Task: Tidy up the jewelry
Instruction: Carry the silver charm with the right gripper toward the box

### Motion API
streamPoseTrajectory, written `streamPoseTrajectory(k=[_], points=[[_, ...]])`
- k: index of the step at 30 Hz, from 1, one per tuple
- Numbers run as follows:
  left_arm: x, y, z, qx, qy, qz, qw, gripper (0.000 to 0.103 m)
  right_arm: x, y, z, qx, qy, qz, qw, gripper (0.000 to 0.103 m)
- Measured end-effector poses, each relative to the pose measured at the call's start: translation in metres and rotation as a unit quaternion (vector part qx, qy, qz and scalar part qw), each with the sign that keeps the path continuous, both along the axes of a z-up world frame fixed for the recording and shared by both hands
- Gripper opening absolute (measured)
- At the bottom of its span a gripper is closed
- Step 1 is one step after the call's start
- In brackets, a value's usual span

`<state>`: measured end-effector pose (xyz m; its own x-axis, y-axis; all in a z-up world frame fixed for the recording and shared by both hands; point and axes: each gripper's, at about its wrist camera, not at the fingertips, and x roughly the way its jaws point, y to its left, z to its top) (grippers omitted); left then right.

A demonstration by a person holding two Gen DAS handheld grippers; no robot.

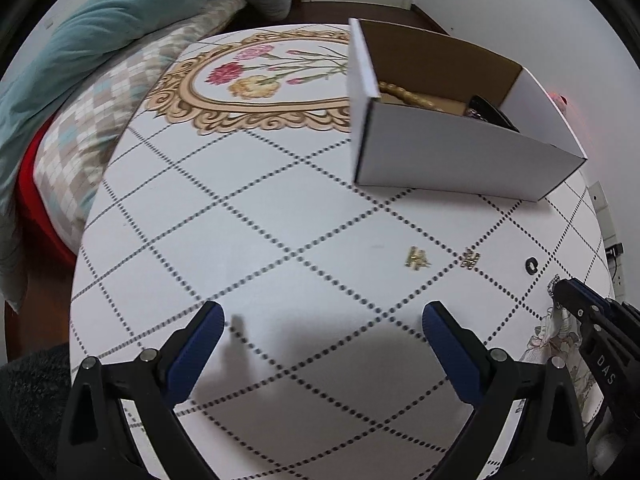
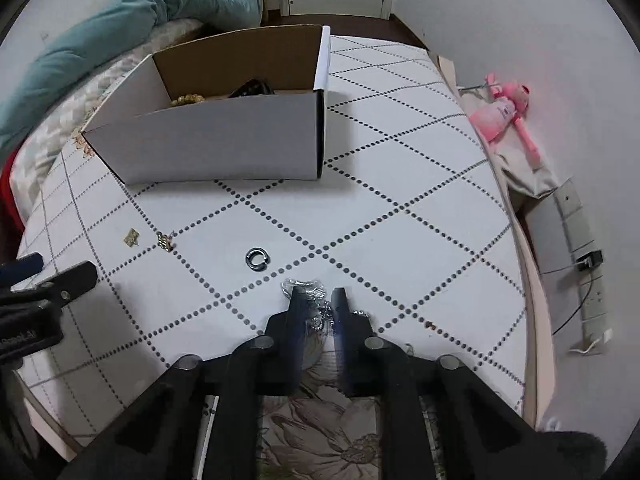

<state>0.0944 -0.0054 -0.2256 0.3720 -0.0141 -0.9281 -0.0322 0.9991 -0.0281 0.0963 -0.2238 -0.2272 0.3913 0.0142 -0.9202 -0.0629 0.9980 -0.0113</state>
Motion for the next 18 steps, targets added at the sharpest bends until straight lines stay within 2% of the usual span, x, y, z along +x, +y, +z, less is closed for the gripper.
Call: streamPoseTrajectory(k=[2, 8, 9, 10, 14, 16, 18], points=[[0.003, -0.006, -0.002, -0.004, 0.001, -0.008, 1.0000, 0.101, 0.000, -0.004, 0.001, -0.010, -0.004, -0.011, 1.000, 0.012], [0.015, -0.027, -0.006, -0.008, -0.003, -0.030, 0.9995, 0.101, 0.004, -0.019, 0.002, 0.007, 0.001, -0.035, 0.999, 0.012], [0.017, -0.030, -0.007, -0.007, -0.004, -0.034, 0.9994, 0.098, 0.004, -0.019, 0.002, 0.007, 0.001, -0.036, 0.999, 0.012], [0.018, -0.033, -0.007, -0.005, -0.006, -0.037, 0.9993, 0.086, 0.007, -0.018, 0.001, 0.007, 0.002, -0.036, 0.999, 0.012], [0.020, -0.040, -0.007, 0.008, -0.015, -0.048, 0.9987, 0.067, 0.007, -0.018, 0.001, 0.007, 0.004, -0.038, 0.999, 0.012], [0.020, -0.041, -0.004, 0.008, -0.025, -0.052, 0.9983, 0.039, 0.009, -0.018, 0.001, 0.007, 0.005, -0.038, 0.999, 0.012], [0.023, -0.041, -0.002, 0.007, -0.028, -0.056, 0.9980, 0.022, 0.010, -0.018, 0.000, 0.004, 0.007, -0.037, 0.999, 0.012]])
